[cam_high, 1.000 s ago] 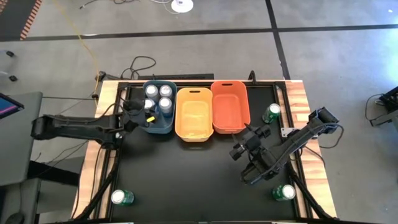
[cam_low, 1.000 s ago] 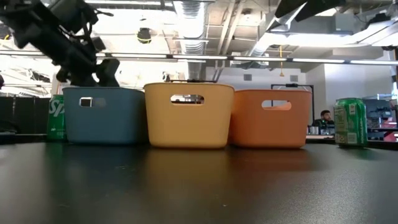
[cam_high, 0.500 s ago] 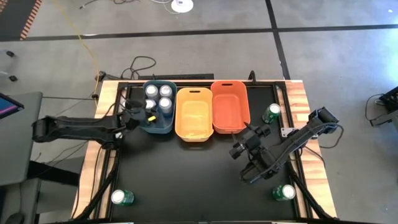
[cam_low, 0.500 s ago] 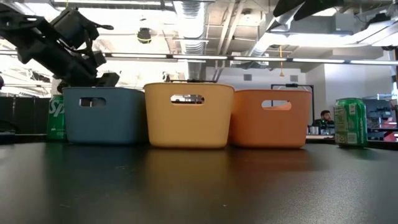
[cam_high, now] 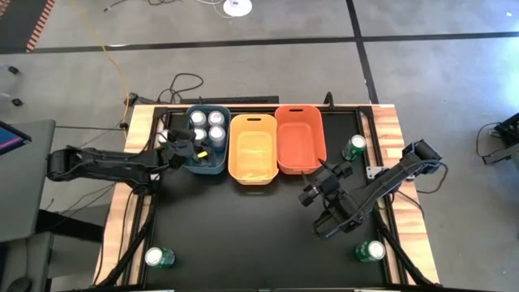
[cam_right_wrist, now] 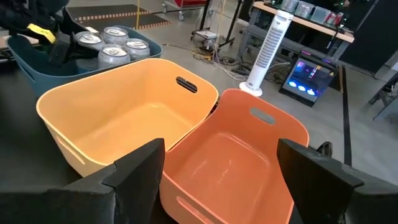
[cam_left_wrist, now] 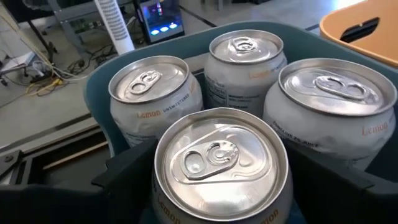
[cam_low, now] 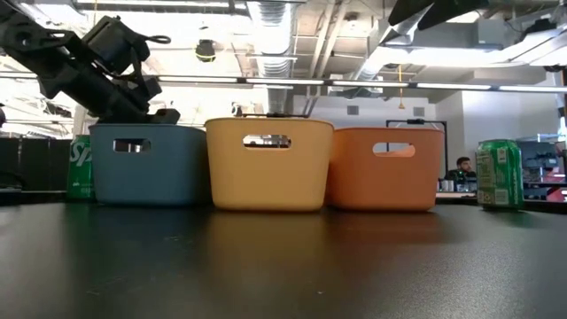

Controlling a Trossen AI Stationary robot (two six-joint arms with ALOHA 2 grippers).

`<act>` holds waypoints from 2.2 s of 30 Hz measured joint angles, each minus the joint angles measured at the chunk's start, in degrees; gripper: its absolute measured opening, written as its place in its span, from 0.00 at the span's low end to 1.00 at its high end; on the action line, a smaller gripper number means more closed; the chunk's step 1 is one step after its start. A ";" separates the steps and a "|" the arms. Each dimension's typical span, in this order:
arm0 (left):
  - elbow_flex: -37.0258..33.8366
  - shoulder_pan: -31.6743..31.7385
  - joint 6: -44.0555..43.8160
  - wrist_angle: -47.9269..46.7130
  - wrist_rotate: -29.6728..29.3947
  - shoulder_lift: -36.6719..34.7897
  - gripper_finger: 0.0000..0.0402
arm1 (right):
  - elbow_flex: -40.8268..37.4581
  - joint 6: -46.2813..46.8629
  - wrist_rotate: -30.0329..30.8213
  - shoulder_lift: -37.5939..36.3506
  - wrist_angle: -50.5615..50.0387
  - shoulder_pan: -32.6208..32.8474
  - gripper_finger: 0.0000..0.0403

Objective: Sort soda cans
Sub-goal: Put the white soda can into the blue bin, then put the green soda can into the yellow bin

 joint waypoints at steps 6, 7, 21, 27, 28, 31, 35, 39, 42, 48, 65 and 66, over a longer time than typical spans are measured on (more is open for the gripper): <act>-0.11 -0.02 1.41 -1.16 1.35 -3.14 0.84 | 0.00 0.04 -0.04 0.00 0.00 0.02 0.82; -0.11 -0.02 0.86 -1.42 1.32 -3.87 0.84 | 0.00 0.04 -0.04 0.00 0.00 0.02 0.82; 3.17 -0.89 -1.62 -10.21 4.90 -12.78 0.84 | 0.02 -3.35 -3.53 0.00 -0.22 0.13 0.82; 8.10 -4.79 -1.27 -16.46 11.14 -15.64 0.81 | 0.02 -4.31 -5.71 -0.01 -0.83 0.15 0.82; 9.02 -5.99 -1.34 -17.50 11.50 -15.81 0.79 | 0.02 -4.28 -5.97 -0.05 -1.14 0.15 0.82; 11.38 -10.54 0.79 -19.27 11.78 -16.13 0.75 | 0.02 -3.40 -6.25 -0.13 -2.97 0.17 0.82; 12.46 -17.44 6.18 -18.04 15.01 -16.44 0.69 | 0.02 -4.23 -6.51 -1.16 -2.75 -0.41 0.82; 12.46 -24.54 6.33 -14.62 16.21 -16.42 0.67 | 0.02 -7.29 -9.53 -3.75 -2.82 -4.66 0.81; 12.46 -29.67 5.36 -12.46 15.92 -16.43 0.66 | 0.02 -11.26 -12.96 -6.41 -2.84 -9.47 0.79; 12.46 -40.40 4.74 -10.47 11.24 -16.00 0.66 | 0.02 -19.20 -21.25 -10.24 -2.80 -18.39 0.77; 12.46 -55.30 15.12 2.03 12.86 -16.01 0.66 | 0.02 -42.14 -47.44 -13.55 -2.83 -54.07 0.76; 12.46 -55.54 15.09 1.75 12.79 -16.01 0.66 | 0.02 -42.81 -48.05 -13.55 -2.84 -55.86 0.76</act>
